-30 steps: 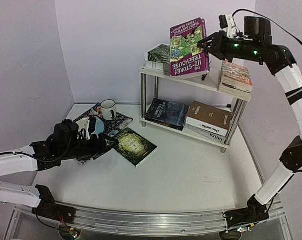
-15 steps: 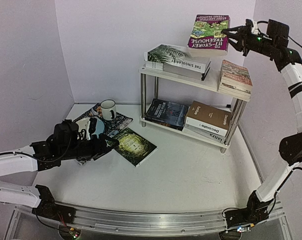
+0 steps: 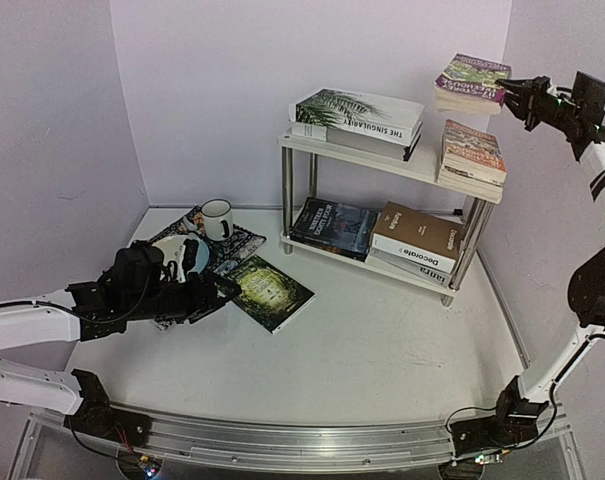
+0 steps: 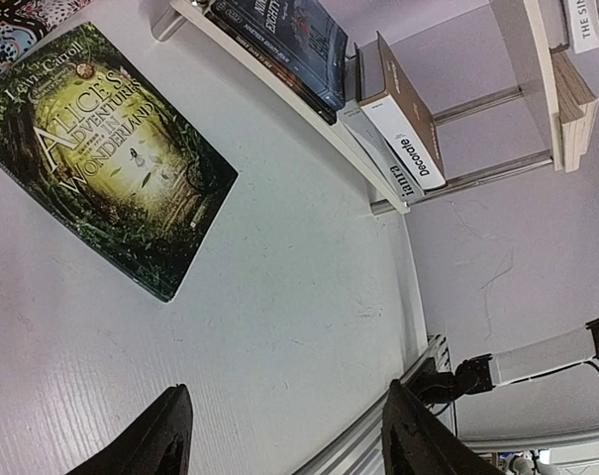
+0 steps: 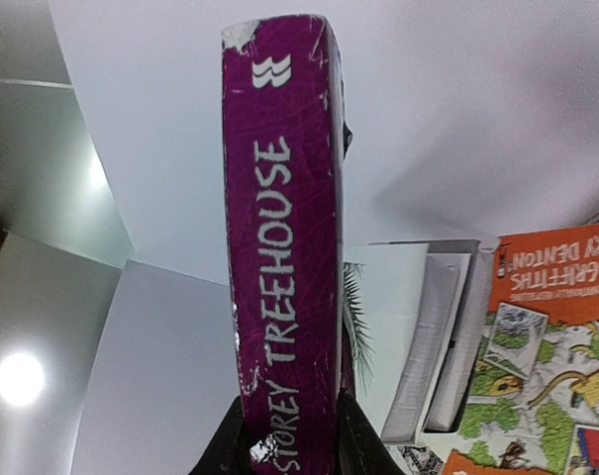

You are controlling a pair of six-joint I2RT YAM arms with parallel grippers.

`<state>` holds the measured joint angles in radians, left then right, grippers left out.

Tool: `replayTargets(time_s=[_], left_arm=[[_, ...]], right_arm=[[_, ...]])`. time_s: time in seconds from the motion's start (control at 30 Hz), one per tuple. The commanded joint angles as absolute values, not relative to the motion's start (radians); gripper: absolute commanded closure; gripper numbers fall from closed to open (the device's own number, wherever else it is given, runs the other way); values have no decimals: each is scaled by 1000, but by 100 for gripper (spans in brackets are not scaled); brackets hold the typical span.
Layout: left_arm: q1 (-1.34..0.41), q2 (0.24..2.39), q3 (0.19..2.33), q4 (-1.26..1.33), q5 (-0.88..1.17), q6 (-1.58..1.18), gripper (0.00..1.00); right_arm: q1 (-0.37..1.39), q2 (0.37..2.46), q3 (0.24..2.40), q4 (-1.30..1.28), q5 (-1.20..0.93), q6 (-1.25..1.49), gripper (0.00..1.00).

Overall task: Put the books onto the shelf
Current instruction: Place the book on the book pile on the shelf.

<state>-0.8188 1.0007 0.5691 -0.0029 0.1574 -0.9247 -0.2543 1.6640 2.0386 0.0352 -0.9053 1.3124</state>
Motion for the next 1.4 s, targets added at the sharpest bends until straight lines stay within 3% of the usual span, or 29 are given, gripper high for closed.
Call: replayTargets(time_s=[0.0,0.67,1.37], left_arm=[[-818,1009,626,6,167,-924,33],[-818,1057,637,19,180,-921,33],[-818,1102,666,25,196,-896,33]], right_arm=[[-318,1579,1981,252,-998,1411,100],[-358,1506,1747,290,-1160,1399,100],[-358,1526,1610,287,-1197,1327,100]])
